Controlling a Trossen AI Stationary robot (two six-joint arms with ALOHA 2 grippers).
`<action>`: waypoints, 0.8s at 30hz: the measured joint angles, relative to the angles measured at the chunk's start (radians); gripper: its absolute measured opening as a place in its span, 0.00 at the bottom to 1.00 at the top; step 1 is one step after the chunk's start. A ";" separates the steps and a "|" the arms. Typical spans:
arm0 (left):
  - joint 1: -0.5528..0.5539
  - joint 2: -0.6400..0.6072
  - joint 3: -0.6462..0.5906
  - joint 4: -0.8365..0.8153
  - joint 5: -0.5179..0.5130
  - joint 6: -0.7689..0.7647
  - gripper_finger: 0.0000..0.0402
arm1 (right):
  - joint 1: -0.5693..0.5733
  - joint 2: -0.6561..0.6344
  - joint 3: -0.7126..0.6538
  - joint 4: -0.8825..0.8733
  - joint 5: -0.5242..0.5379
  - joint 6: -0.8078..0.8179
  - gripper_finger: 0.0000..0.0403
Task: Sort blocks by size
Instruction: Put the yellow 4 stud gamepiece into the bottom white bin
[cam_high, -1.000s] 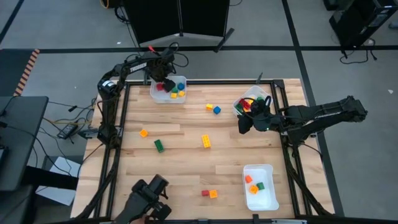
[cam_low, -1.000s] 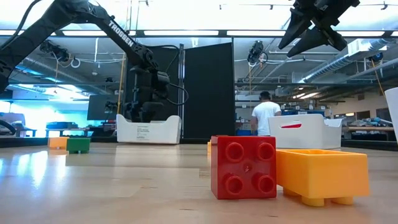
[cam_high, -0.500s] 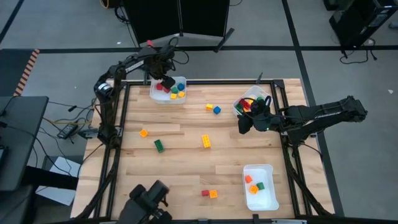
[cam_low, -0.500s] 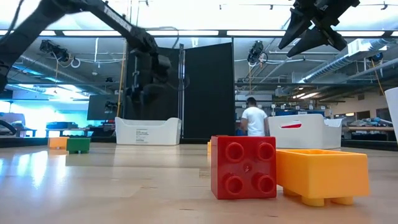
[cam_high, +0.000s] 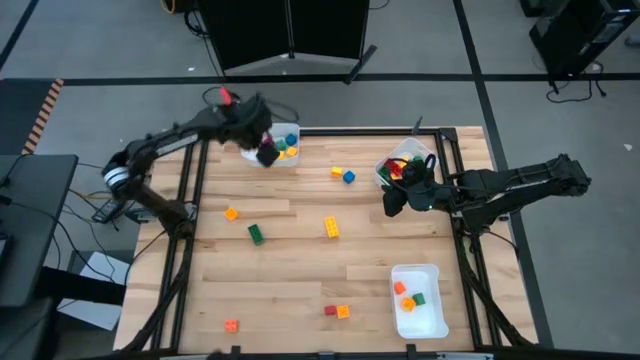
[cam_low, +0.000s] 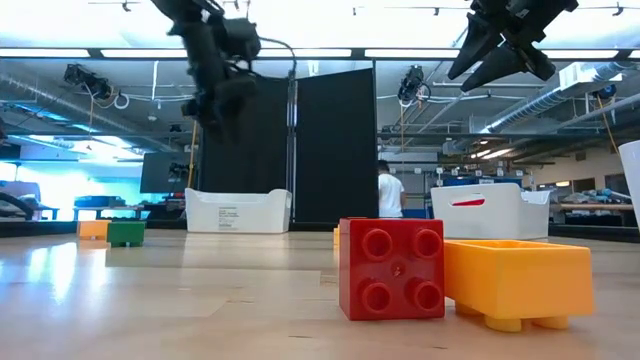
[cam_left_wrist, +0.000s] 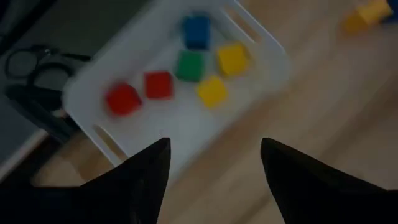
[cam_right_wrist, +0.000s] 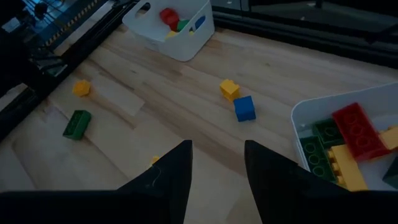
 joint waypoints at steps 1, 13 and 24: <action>-0.027 -0.037 -0.042 0.011 0.000 -0.017 0.64 | 0.000 0.000 0.000 0.001 0.000 0.000 0.39; -0.543 -0.405 -0.411 0.223 -0.113 -0.407 0.64 | -0.001 0.000 0.000 0.043 -0.003 0.000 0.39; -0.860 -0.422 -0.456 0.227 -0.146 -0.414 0.64 | -0.003 0.000 0.000 0.058 -0.028 -0.099 0.39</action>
